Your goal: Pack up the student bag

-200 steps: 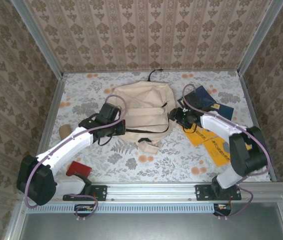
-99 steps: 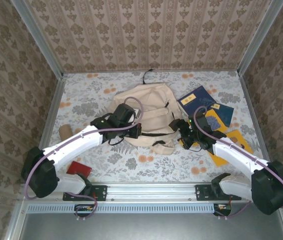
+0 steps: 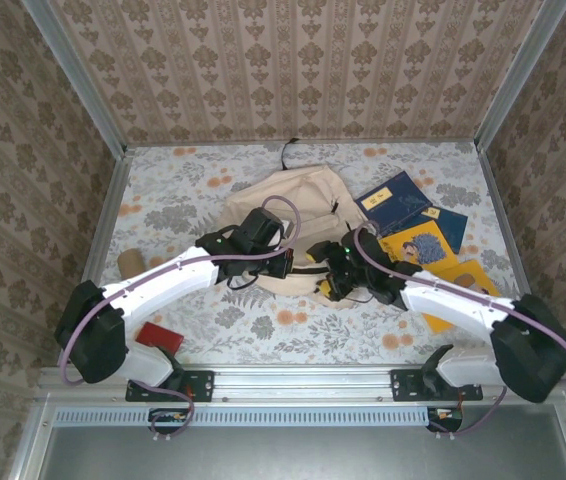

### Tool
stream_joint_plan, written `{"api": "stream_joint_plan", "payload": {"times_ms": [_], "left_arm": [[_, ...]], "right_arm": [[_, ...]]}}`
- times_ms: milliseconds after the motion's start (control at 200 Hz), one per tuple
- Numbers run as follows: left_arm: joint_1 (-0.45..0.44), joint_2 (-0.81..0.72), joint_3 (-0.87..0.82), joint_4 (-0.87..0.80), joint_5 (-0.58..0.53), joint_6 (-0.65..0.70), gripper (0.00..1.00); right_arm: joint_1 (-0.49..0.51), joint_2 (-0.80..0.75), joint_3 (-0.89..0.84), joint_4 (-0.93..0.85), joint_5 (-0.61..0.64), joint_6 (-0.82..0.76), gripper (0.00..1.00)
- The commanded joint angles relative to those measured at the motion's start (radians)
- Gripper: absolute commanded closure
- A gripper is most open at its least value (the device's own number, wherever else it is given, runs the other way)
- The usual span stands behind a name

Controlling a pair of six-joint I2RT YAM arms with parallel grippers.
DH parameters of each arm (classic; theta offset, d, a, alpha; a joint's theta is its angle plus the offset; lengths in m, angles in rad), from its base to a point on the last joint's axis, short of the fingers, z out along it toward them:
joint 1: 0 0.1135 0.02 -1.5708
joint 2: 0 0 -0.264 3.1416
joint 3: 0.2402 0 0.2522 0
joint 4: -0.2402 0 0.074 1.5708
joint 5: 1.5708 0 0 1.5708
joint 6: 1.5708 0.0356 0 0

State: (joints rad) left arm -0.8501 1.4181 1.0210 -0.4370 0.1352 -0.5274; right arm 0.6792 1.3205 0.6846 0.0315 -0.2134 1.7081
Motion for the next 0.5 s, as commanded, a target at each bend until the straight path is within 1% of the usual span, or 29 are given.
{"api": "stream_joint_plan", "payload": {"times_ms": [0,135,240,365,440,495], "left_arm": [[-0.004,-0.035,-0.001,0.034,-0.002,-0.007,1.0],[-0.002,-0.044,-0.012,0.018,-0.032,-0.008,1.0],[0.005,-0.047,-0.02,-0.008,-0.073,-0.014,1.0],[0.031,-0.062,-0.027,-0.041,-0.105,-0.016,1.0],[0.06,-0.074,-0.027,-0.066,-0.119,-0.007,1.0],[0.084,-0.083,-0.034,-0.072,-0.119,0.002,1.0]], "right_arm": [[0.027,0.077,0.064,0.063,0.028,0.109,0.24],[0.042,0.167,0.101,0.048,0.04,0.113,0.32],[0.046,0.194,0.095,0.032,0.05,0.118,0.44],[0.052,0.188,0.06,-0.01,0.084,0.124,0.59],[0.054,0.172,0.032,-0.03,0.099,0.126,0.6],[0.055,0.161,0.013,-0.044,0.107,0.12,0.64]]}}
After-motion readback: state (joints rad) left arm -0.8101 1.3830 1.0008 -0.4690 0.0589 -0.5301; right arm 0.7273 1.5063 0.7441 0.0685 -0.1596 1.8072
